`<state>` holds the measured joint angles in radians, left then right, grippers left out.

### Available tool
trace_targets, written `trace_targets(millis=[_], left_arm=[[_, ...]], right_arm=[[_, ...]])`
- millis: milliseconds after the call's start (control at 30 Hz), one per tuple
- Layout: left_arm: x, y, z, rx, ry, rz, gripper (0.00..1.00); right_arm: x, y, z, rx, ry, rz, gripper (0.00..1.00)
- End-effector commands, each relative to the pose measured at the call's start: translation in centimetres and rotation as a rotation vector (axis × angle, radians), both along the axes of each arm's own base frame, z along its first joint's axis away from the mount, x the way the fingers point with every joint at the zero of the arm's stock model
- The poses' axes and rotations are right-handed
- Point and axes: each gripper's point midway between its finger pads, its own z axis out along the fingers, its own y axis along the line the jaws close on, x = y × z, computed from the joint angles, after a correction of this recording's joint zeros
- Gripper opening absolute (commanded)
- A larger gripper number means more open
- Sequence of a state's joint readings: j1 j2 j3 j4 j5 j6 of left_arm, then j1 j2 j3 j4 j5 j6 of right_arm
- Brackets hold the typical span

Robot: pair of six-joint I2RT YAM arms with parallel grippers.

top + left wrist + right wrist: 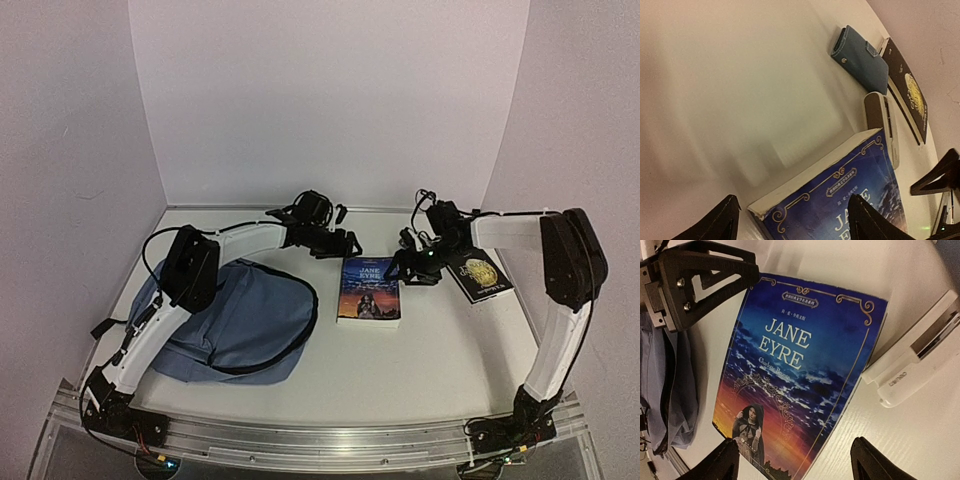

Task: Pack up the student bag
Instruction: Move the book to the center of the board.

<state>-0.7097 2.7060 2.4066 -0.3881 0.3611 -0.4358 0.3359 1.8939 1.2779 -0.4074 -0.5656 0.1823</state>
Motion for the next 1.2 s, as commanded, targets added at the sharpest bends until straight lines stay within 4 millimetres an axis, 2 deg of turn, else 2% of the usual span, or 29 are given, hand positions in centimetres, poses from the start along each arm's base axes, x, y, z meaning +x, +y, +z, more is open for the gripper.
trace_targets(millis=[0,167,300,400,567,700,800,900,967,1033,1100,1167], left_arm=[[-1.3,-1.5,1.9,-0.071,-0.011,-0.083,0.71],[-3.3,-1.4,0.6,-0.056,0.034,-0.13,0.58],[-5.4,-1.3,0.1,-0.034,0.051,-0.169,0.52],[-7.1,-1.8,0.0,-0.021,0.056,-0.212,0.47],[-10.2,-3.1,0.0,-0.033,0.068,-0.308,0.42],[-12.0,-3.9,0.2,-0.036,0.079,-0.372,0.39],[-12.4,-3.4,1.4,-0.049,0.062,-0.365,0.44],[-12.1,-2.6,4.2,-0.06,0.0,-0.326,0.57],[-11.8,-2.1,6.2,-0.06,-0.035,-0.286,0.63],[-11.2,-1.4,8.2,-0.054,-0.063,-0.226,0.66],[-10.8,-0.7,9.1,-0.045,-0.075,-0.179,0.68],[-10.9,-0.3,9.2,-0.035,-0.068,-0.16,0.7]], right_arm=[[-1.4,1.2,-2.5,0.069,0.104,0.004,0.75],[-3.8,2.3,-4.0,0.078,0.153,0.051,0.72],[-6.0,3.9,-3.9,0.097,0.173,0.105,0.69],[-8.4,5.2,-3.9,0.094,0.18,0.168,0.68],[-12.4,8.1,-2.6,0.102,0.136,0.314,0.7],[-12.9,8.6,0.1,0.134,0.075,0.353,0.72],[-13.4,7.5,2.8,0.12,-0.004,0.37,0.76],[-13.5,5.8,6.1,0.108,-0.082,0.372,0.84],[-12.6,3.9,7.5,0.078,-0.119,0.344,0.86],[-10.7,1.5,8.2,0.047,-0.146,0.275,0.89],[-8.7,-0.7,8.4,0.024,-0.176,0.229,0.91],[-7.3,-1.8,7.9,-0.013,-0.176,0.201,0.92]])
